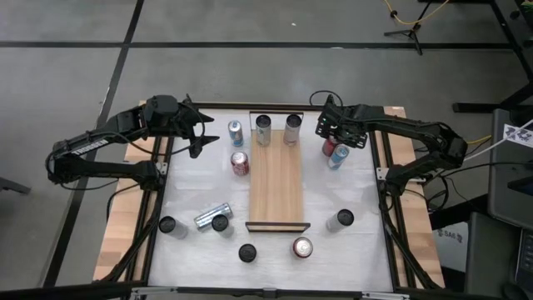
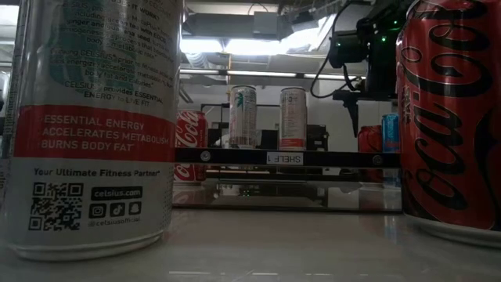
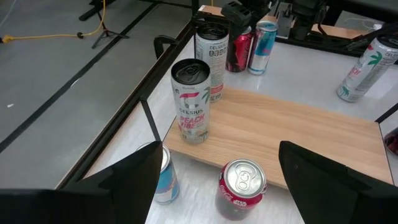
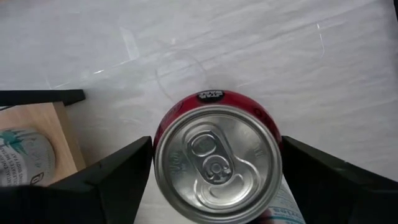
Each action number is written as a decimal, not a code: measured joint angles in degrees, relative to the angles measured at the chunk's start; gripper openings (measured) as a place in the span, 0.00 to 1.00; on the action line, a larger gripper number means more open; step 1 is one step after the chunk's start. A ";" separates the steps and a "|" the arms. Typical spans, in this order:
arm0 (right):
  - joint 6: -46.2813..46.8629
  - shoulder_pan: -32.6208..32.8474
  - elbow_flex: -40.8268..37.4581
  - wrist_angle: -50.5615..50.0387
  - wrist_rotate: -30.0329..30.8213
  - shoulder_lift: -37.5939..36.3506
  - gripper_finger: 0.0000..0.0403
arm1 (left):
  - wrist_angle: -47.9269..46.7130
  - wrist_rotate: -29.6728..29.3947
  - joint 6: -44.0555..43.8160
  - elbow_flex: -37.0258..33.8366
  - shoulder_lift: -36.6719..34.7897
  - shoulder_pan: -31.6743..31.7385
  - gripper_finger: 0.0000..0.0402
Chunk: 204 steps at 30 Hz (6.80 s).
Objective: Place canned beverage on shelf
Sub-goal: Put the red black soda can on the shelf
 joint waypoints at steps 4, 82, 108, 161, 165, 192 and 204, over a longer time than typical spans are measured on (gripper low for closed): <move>-0.04 0.00 0.00 0.00 -0.68 0.00 0.83 | 0.00 0.00 0.00 0.00 0.00 -0.01 0.78; -34.21 24.51 36.41 -20.63 -5.12 2.80 0.71 | -0.04 0.00 -0.02 0.00 0.00 0.01 0.78; -57.10 44.33 36.37 -14.40 -13.51 18.13 0.72 | 0.00 -2.31 -9.11 0.00 0.13 -5.79 0.78; -58.49 44.33 36.35 -13.61 -12.53 24.15 0.72 | 0.00 -3.22 -10.10 0.00 0.12 -7.66 0.78; -58.56 44.33 36.35 -13.23 -11.91 24.15 0.72 | 0.00 -3.21 -10.10 0.00 0.11 -7.66 0.78; -59.87 44.33 36.33 -11.87 -11.09 26.25 0.72 | 0.00 -3.21 -10.17 0.02 0.11 -7.65 0.78; -59.82 44.26 36.33 -11.89 -14.13 26.25 0.72 | -0.02 -3.21 -10.18 0.02 0.11 -7.66 0.78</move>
